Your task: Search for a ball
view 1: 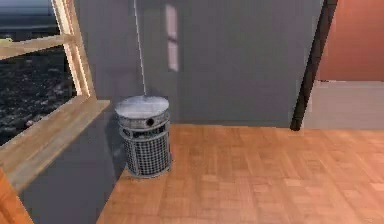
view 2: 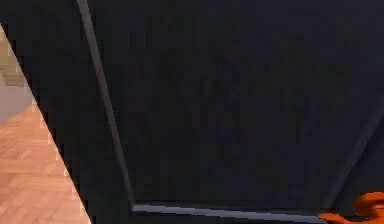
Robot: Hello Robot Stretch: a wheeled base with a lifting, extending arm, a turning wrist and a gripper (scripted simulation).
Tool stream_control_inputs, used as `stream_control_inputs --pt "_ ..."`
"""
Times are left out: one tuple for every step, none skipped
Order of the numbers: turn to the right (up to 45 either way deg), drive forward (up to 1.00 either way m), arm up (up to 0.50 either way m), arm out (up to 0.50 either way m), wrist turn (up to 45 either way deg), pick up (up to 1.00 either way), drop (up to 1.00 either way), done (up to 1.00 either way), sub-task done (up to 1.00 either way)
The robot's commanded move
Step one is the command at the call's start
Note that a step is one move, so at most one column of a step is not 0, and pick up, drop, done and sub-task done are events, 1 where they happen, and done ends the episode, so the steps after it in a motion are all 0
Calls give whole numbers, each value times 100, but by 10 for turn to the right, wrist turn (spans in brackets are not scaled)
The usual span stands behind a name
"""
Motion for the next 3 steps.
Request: stream_control_inputs --pt "270 0 0 0 0 0 0 0 0" --pt "0 75 0 0 0 0 0 0 0" --pt "-240 0 0 0 0 0 0 0 0"
